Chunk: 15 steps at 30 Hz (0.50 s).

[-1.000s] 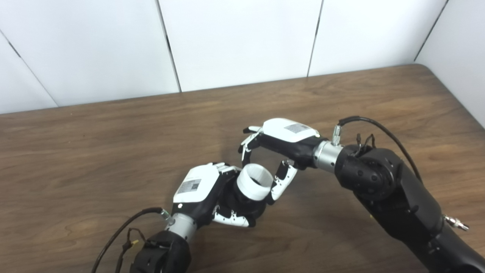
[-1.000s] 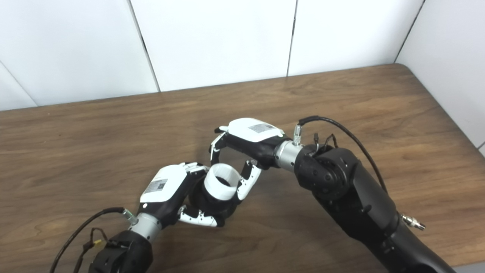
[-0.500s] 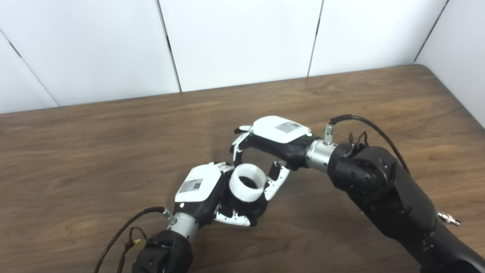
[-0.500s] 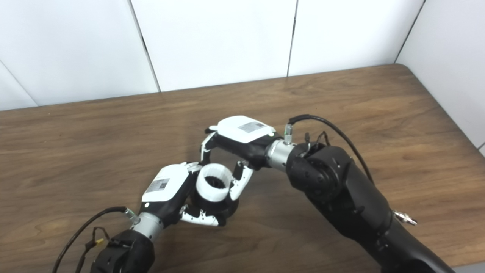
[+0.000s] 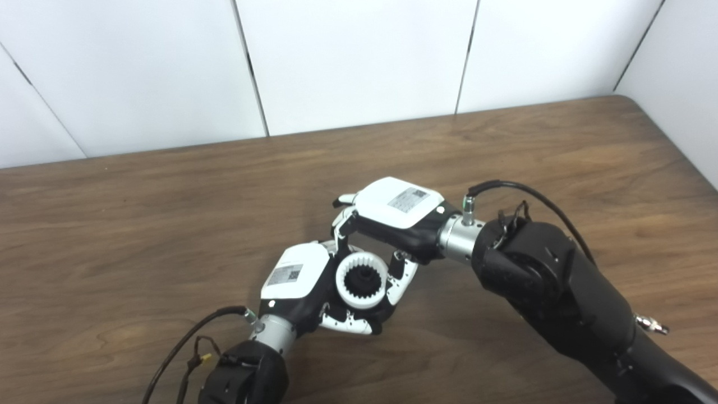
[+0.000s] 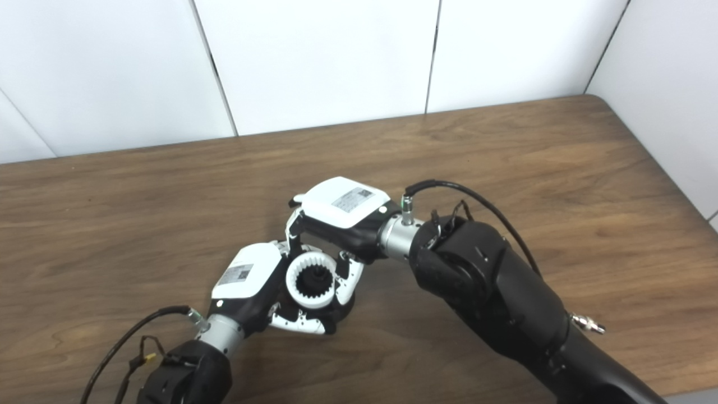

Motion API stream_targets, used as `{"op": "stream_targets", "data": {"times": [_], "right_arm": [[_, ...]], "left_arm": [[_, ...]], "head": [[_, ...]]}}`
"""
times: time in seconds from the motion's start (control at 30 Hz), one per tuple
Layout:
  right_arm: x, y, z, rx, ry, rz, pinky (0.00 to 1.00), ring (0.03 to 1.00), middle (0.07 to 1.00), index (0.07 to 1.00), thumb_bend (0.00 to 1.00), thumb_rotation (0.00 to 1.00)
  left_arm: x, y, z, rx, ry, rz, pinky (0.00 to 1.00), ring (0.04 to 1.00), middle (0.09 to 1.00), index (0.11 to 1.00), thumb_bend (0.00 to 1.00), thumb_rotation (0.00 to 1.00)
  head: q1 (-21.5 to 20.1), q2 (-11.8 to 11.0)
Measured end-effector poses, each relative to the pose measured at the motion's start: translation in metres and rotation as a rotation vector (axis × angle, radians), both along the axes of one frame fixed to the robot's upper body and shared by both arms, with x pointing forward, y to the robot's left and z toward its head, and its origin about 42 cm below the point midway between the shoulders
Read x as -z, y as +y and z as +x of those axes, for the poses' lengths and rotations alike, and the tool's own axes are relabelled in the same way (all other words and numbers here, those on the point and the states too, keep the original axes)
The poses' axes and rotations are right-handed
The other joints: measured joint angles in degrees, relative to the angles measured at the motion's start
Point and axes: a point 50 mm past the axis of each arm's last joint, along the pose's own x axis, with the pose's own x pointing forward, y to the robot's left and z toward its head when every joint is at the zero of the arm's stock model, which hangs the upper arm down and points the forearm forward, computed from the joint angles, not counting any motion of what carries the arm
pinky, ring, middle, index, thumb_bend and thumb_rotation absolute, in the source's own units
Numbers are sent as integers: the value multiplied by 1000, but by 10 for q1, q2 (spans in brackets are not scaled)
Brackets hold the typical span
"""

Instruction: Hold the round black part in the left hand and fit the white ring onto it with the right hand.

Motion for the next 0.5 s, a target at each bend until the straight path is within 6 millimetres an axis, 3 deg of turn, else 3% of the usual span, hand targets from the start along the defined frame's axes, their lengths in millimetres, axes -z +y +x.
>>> {"op": "stream_targets", "data": {"times": [0.5], "right_arm": [[4, -7, 9, 29, 7, -15, 896, 931, 783, 483, 524, 133]], "left_arm": [[0, -1, 0, 0, 1, 0, 922, 878, 784, 481, 525, 55]], "head": [[-1, 7]]}}
